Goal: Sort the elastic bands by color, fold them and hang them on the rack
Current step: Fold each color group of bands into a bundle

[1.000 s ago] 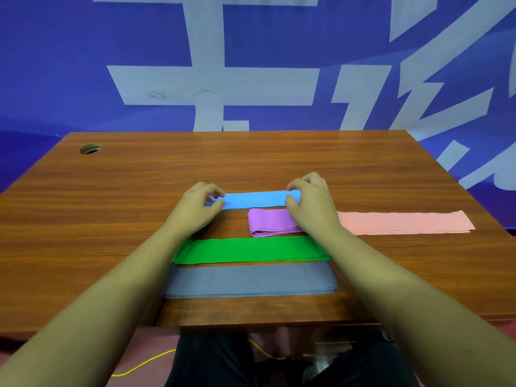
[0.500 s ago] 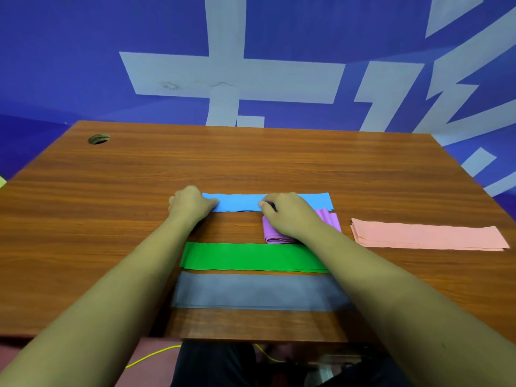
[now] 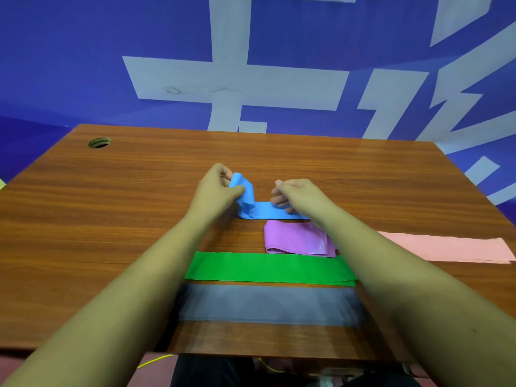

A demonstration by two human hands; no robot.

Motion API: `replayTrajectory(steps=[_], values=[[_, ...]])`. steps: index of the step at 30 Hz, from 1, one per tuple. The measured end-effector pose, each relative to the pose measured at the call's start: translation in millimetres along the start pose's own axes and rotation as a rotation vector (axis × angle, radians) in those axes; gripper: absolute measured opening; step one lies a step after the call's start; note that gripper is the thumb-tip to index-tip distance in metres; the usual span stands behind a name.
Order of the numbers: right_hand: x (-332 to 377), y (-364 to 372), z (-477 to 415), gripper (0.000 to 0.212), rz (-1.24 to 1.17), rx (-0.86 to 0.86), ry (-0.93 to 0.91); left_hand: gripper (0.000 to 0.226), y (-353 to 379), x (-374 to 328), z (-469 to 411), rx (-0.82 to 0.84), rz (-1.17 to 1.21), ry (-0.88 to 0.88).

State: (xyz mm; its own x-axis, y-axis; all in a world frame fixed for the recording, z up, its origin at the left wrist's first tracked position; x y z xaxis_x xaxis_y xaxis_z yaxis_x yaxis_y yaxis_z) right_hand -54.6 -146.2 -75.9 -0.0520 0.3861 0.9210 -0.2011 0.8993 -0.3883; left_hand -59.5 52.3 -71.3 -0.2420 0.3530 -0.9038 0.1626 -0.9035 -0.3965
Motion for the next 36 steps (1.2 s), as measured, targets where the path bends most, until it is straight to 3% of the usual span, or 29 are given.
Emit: replayTrajectory(steps=[6,9,13,15,20,23,25,30,36], values=[[6,-8,5,0.06,-0.5,-0.003,0.152,0.037,48,-32,8,0.162,-0.03,0.07],[1,-16,4,0.048,-0.557,-0.049,0.159,0.036,59,-35,9,0.277,0.011,0.019],[-9,-25,2,0.044,-0.569,-0.094,0.177,0.018,67,-39,15,0.415,0.18,-0.025],[-11,-28,1,0.03,-0.559,-0.123,0.193,0.014,68,-40,15,0.44,0.249,-0.032],[-19,-43,-1,0.024,-0.485,-0.218,0.215,0.02,69,-37,5,0.34,0.155,0.091],[-21,-59,2,0.016,-0.399,-0.241,0.188,0.051,73,-28,-3,0.248,-0.319,0.309],[-26,-71,5,0.015,-0.284,-0.259,0.19,0.066,80,-19,-5,0.303,-0.526,0.356],[-41,-89,13,0.015,-0.068,-0.293,0.22,0.039,90,-8,-3,0.356,-0.546,0.414],[-51,-100,12,0.028,0.319,-0.285,0.195,0.034,95,-2,-8,0.383,-0.621,0.46]])
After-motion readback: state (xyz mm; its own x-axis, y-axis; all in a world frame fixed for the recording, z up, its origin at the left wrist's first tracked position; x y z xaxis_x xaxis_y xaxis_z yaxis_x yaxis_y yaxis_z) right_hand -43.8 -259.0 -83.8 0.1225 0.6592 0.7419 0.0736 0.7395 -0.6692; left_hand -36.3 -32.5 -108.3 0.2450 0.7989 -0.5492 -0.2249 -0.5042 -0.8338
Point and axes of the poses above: each hand's wrist, its own z-axis away from the middle knuckle, its own y-axis out of the palm, x = y × z, the point moved 5 cm from there along -z, towards the middle knuckle, and after that the axes turned 15 degrees about -y, right-handed, at the moved point
